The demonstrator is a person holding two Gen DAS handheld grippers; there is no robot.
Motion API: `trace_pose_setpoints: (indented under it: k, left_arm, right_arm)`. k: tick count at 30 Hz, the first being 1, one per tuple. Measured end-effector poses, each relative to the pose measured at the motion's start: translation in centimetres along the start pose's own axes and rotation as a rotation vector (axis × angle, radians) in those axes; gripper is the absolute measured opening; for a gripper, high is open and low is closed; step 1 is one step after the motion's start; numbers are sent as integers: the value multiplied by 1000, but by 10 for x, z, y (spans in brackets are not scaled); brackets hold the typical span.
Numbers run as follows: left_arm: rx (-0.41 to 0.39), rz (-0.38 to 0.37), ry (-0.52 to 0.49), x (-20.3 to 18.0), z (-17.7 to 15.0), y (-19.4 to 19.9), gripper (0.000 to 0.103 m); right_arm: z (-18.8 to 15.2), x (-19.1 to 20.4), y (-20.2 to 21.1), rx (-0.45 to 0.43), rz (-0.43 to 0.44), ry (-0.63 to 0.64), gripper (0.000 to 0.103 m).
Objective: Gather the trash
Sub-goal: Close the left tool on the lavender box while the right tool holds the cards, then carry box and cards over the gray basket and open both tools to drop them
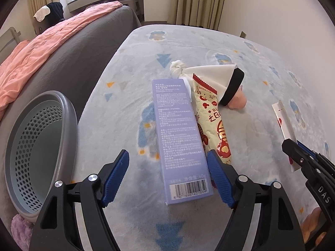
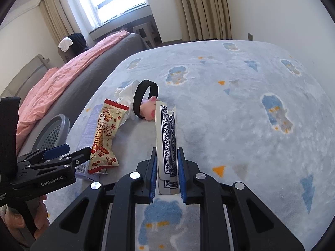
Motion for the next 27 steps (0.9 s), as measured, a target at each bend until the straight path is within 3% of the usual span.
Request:
trace_pose_setpoints:
  k: [18, 20, 22, 27]
  left_arm:
    - [7, 43, 20, 0, 14, -39, 73]
    - [-3, 45, 23, 2, 15, -38, 62]
    - [-10, 47, 13, 4, 15, -34, 43]
    - [-25, 42, 30, 18, 11, -20, 43]
  right_arm:
    - [-1, -3, 2, -7, -5, 2, 18]
    - [-1, -3, 2, -5, -3, 0, 18]
    - [0, -2, 3, -6, -5, 3, 18]
    - [2, 3, 4, -7, -11, 18, 18]
Point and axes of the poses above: each gripper's, at about its wrist camera, not at the fingertips, and y roughly against the way its jaws point, x to its left, z to its top, the point moved 10 cm from there along -y, roughly the way its jaws point, and after that the axes turned 15 degrees about y, right-handed, at the moved point
